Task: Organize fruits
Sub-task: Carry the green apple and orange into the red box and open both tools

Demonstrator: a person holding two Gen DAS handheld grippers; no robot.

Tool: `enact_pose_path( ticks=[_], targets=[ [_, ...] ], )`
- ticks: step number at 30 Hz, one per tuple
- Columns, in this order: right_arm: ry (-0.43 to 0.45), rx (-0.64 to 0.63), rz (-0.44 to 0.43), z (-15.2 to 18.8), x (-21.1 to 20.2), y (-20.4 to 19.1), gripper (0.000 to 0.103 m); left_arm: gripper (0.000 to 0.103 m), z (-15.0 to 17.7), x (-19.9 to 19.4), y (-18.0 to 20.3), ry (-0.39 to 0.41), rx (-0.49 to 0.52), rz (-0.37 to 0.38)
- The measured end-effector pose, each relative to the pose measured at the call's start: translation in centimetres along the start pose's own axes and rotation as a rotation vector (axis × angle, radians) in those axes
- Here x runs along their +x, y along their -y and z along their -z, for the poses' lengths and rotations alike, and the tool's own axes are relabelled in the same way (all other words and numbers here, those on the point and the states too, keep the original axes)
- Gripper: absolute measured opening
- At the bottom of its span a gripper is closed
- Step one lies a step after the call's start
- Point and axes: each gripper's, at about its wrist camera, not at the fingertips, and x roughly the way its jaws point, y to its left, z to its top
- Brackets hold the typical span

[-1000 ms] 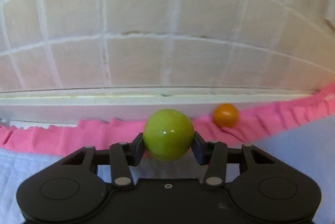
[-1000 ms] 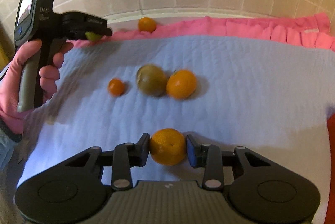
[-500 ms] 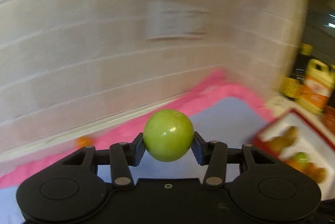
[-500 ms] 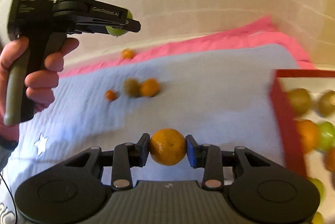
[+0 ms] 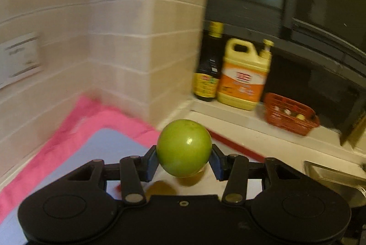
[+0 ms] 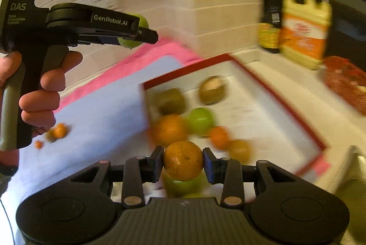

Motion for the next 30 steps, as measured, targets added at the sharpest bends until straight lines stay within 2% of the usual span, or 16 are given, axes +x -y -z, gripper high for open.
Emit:
enact_pose_path(
  ticks=[3,8,10,14,20,30],
  targets=[
    [0.001,0.039,0.067,-0.9,0.4,3.0,0.039,0.056,-0.8,3.6,2.6,-0.052,0.048,0.041],
    [-0.029,0.206,0.029,-2.2,2.4,7.8,0.039,0.056,-0.6,9.8,5.1,-0.169,0.047,0.116],
    [-0.039,0.27,0.001,-2.5,3.3,9.1,0.039,0.056,0.0,12.0,5.6,-0.211,0.048,0.124],
    [-0.057,0.289,0.01,-2.9,5.3,10.0,0.039,0.056,1.0,15.5,6.1,-0.279,0.059,0.137],
    [-0.109,0.291,0.057,-2.9,8.6,10.2,0.039,0.056,2.0,17.9,6.2,-0.353,0.079,0.158],
    [-0.174,0.305,0.107,-2.1,11.2,10.6,0.039,0.056,3.2,19.0,5.1,-0.382,0.064,0.167]
  ],
)
